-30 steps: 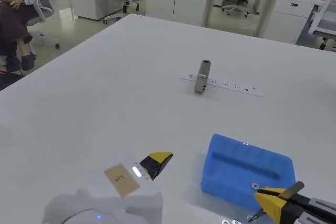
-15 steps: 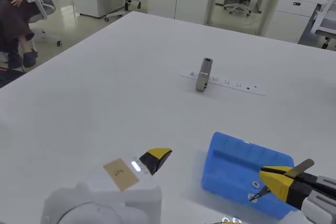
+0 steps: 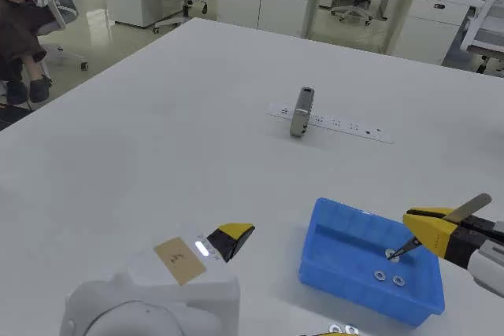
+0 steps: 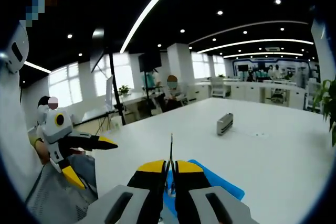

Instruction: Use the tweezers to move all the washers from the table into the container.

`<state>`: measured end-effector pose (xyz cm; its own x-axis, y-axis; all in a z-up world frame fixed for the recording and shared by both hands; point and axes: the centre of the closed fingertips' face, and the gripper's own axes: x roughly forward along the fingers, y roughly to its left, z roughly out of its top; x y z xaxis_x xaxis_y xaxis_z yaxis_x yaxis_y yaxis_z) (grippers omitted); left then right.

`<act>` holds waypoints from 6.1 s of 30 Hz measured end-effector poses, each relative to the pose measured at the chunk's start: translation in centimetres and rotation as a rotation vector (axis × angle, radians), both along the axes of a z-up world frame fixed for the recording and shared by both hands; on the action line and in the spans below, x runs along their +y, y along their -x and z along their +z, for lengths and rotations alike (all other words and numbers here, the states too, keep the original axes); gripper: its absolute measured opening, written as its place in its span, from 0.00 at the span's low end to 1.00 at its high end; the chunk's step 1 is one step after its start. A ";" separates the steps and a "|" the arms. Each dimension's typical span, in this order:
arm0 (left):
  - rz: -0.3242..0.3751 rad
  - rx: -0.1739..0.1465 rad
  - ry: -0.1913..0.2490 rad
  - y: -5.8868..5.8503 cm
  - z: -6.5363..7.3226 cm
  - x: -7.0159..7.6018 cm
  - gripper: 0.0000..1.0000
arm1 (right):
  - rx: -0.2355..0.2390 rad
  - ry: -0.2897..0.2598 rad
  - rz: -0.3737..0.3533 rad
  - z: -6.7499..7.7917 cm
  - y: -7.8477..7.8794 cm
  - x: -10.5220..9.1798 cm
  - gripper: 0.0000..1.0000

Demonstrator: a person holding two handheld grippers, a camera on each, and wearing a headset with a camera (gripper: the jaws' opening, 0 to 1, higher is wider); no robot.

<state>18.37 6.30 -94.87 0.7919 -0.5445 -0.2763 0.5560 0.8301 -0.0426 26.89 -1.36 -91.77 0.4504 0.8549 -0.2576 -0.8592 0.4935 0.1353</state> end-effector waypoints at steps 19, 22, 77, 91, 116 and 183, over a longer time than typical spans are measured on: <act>-0.008 0.005 -0.015 0.1 -0.2 -0.1 0.81 | 0.103 0.002 -0.087 -1.9 -4.2 0.6 0.02; -0.008 0.006 -0.016 0.1 -0.2 -0.1 0.81 | 0.115 0.017 -0.080 -2.5 -4.5 0.9 0.02; -0.002 0.024 -0.015 0.0 -0.5 0.1 0.80 | 0.147 0.295 -0.025 -10.7 -5.3 1.9 0.03; 0.000 0.024 -0.011 0.0 -0.5 0.1 0.80 | 0.118 0.153 -0.048 -7.0 -3.7 1.5 0.03; -0.014 0.021 -0.018 0.1 -0.5 -0.2 0.80 | 0.169 0.077 0.036 -7.4 2.4 2.7 0.04; -0.027 0.029 -0.034 0.2 -0.8 -0.3 0.79 | 0.143 0.234 0.090 -11.2 3.4 2.3 0.04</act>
<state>18.17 5.97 -95.67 0.7684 -0.5556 -0.3175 0.5772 0.8160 -0.0309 23.46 0.96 -102.94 0.3199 0.7996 -0.5083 -0.8813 0.4480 0.1501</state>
